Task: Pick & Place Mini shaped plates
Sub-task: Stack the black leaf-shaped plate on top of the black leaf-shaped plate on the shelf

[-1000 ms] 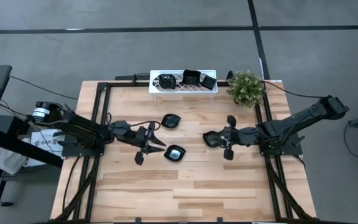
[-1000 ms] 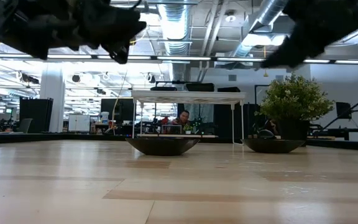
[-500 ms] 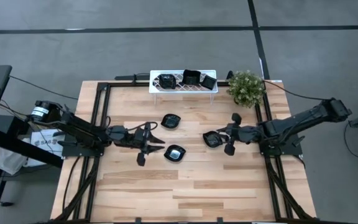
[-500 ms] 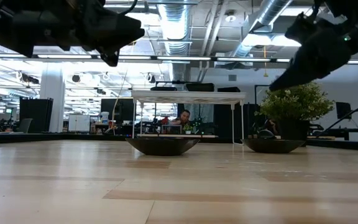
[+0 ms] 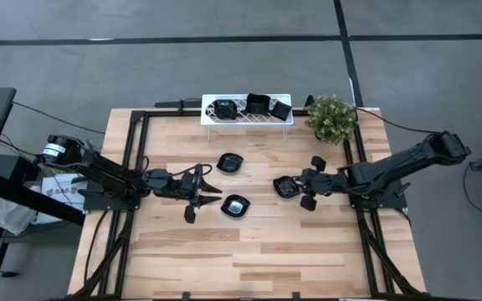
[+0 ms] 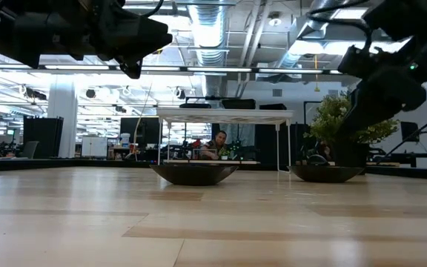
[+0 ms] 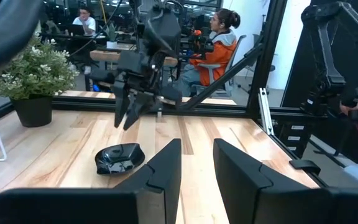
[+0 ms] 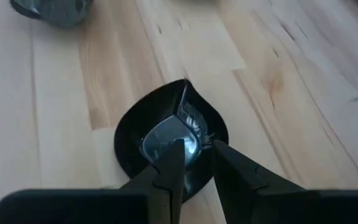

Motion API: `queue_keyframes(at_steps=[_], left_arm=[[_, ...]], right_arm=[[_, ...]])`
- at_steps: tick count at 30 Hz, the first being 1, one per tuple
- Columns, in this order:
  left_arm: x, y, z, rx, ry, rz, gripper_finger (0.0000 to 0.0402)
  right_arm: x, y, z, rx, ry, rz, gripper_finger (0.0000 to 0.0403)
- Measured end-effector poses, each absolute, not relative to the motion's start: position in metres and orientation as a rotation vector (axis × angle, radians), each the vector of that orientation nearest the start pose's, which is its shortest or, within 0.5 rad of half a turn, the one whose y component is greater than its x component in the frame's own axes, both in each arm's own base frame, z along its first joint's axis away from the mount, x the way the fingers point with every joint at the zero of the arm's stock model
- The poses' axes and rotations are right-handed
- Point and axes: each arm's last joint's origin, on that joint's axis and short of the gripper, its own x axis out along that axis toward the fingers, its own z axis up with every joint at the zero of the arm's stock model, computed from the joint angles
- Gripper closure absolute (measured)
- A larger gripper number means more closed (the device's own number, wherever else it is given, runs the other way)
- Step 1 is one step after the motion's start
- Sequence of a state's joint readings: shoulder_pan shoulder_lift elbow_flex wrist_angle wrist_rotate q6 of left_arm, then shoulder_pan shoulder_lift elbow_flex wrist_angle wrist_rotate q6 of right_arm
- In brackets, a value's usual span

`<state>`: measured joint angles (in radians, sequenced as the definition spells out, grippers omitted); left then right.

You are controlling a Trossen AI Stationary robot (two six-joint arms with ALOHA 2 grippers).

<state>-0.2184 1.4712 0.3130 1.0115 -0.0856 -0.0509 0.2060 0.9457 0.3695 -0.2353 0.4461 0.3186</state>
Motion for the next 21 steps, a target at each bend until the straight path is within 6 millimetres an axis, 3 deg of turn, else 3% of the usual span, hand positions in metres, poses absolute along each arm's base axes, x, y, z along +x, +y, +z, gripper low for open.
queue_keyframes(at_steps=[10,21], left_arm=[[0.237,-0.050,0.152,-0.028,0.148,-0.129,0.0306],[0.237,-0.050,0.152,-0.030,0.149,-0.129,0.0306]], right_arm=[[0.183,-0.001,0.149,0.062,0.777,-0.504,0.0327],[0.187,-0.010,0.143,0.145,0.809,-0.478,0.0317]])
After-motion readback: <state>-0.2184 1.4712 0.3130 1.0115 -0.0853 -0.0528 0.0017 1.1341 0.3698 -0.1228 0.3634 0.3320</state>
